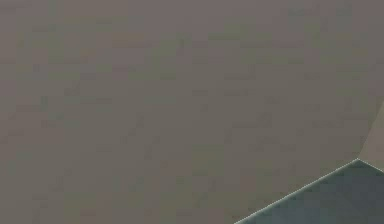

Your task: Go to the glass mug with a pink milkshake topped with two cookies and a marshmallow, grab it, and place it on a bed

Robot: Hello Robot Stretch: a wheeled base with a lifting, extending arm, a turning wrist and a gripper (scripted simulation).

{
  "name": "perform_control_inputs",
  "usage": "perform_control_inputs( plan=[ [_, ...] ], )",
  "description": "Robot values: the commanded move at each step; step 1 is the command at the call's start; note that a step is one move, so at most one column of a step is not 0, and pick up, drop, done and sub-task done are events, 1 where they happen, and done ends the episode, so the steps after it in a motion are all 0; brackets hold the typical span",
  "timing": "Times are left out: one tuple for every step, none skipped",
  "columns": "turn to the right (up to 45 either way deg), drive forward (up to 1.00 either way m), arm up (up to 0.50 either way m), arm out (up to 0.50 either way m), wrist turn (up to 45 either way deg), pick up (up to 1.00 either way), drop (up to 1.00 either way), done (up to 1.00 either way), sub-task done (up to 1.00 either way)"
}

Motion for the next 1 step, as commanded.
perform_control_inputs(
  plan=[
    [0.0,0.0,-0.1,0.0,0.0,0.0,0.0,0.0,0.0]
  ],
)
